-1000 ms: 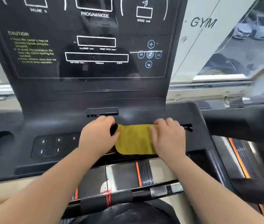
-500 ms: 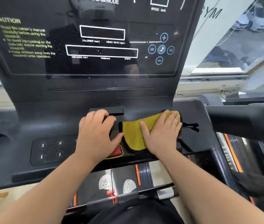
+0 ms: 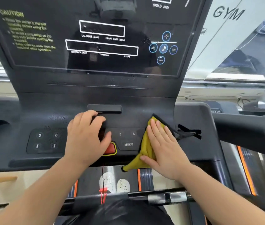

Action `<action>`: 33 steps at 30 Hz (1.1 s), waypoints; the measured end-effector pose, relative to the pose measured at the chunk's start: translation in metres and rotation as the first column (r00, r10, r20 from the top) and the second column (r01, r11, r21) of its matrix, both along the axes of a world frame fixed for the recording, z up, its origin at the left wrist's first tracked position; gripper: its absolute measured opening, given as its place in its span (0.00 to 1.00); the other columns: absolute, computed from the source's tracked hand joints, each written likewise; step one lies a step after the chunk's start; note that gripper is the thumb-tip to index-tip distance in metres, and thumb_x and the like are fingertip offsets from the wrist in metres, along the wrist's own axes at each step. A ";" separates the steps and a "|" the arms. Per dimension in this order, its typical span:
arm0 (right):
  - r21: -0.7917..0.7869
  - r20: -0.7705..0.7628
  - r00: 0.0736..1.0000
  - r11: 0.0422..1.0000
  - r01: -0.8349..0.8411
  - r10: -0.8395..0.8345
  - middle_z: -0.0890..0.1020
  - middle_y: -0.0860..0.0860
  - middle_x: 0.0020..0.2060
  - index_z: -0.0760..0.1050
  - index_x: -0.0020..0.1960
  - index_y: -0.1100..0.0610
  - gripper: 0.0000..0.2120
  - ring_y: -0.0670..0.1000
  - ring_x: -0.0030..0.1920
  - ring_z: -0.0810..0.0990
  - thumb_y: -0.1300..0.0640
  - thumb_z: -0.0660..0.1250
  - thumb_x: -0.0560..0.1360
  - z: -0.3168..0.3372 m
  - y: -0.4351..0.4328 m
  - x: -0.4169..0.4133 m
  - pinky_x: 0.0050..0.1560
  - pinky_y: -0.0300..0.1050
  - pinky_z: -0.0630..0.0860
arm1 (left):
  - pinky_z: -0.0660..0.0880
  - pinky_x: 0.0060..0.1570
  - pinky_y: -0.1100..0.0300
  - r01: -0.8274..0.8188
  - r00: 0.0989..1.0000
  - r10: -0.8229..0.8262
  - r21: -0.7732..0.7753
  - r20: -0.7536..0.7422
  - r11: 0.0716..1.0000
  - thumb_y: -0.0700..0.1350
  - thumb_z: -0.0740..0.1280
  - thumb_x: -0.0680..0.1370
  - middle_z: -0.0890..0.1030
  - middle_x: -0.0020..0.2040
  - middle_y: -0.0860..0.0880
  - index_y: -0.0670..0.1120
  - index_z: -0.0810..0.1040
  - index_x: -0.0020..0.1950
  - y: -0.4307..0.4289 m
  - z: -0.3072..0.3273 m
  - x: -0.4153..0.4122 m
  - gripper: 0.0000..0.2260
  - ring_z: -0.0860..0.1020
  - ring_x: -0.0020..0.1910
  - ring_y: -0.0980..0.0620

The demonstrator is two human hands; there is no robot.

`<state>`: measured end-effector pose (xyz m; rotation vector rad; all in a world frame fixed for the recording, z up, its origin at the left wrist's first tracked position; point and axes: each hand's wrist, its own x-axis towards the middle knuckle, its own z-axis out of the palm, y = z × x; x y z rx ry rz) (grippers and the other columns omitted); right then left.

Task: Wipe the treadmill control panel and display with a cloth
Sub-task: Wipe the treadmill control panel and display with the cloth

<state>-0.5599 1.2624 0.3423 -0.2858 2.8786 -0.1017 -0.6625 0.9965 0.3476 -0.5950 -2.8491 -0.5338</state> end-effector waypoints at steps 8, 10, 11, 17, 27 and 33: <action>-0.093 -0.040 0.907 0.905 0.415 -0.420 0.37 0.63 0.81 0.38 0.82 0.65 0.61 0.62 0.82 0.36 0.18 0.31 0.67 0.002 -0.008 -0.038 0.81 0.61 0.40 | 0.72 0.53 0.43 -0.108 0.994 0.107 -0.074 -0.014 0.991 0.58 0.65 0.71 0.79 0.58 0.44 0.45 0.82 0.54 -0.014 -0.003 0.030 0.20 0.75 0.56 0.38; -0.042 -0.072 0.902 0.905 0.423 -0.425 0.40 0.67 0.81 0.41 0.81 0.67 0.63 0.66 0.82 0.40 0.17 0.33 0.67 -0.002 -0.021 -0.047 0.81 0.64 0.42 | 0.72 0.53 0.43 -0.128 0.992 0.127 -0.098 -0.014 0.987 0.58 0.64 0.72 0.79 0.58 0.44 0.45 0.81 0.55 -0.022 -0.004 0.035 0.20 0.75 0.56 0.38; -0.021 -0.089 0.910 0.915 0.404 -0.404 0.41 0.67 0.81 0.42 0.81 0.68 0.63 0.66 0.82 0.41 0.17 0.35 0.68 -0.004 -0.024 -0.049 0.81 0.65 0.43 | 0.72 0.54 0.43 -0.137 0.991 0.137 -0.112 -0.007 0.984 0.58 0.64 0.73 0.79 0.58 0.44 0.45 0.81 0.55 -0.027 -0.004 0.036 0.21 0.75 0.56 0.38; 0.064 -0.066 0.973 0.974 -0.218 0.222 0.44 0.62 0.83 0.47 0.83 0.64 0.49 0.61 0.83 0.41 0.26 0.43 0.78 0.000 -0.026 -0.053 0.81 0.64 0.47 | 0.73 0.55 0.42 -0.149 0.987 0.155 -0.140 0.031 0.979 0.60 0.61 0.75 0.79 0.57 0.44 0.45 0.81 0.55 -0.045 -0.011 0.037 0.22 0.76 0.56 0.37; 0.099 0.202 0.979 0.995 -0.012 -0.009 0.30 0.50 0.80 0.31 0.81 0.53 0.48 0.51 0.80 0.28 0.30 0.43 0.71 0.026 0.000 -0.015 0.80 0.60 0.31 | 0.66 0.57 0.44 -0.035 0.998 0.030 -0.091 -0.063 0.995 0.57 0.62 0.75 0.79 0.58 0.44 0.44 0.82 0.55 -0.067 -0.015 0.007 0.19 0.74 0.58 0.38; -0.034 0.061 0.853 0.853 0.521 -0.519 0.40 0.61 0.82 0.40 0.83 0.62 0.56 0.61 0.82 0.38 0.24 0.22 0.69 0.012 -0.069 -0.037 0.79 0.67 0.39 | 0.67 0.58 0.43 0.031 0.997 -0.036 -0.072 -0.070 0.997 0.57 0.63 0.75 0.79 0.59 0.43 0.44 0.82 0.55 -0.072 -0.018 0.002 0.20 0.73 0.59 0.38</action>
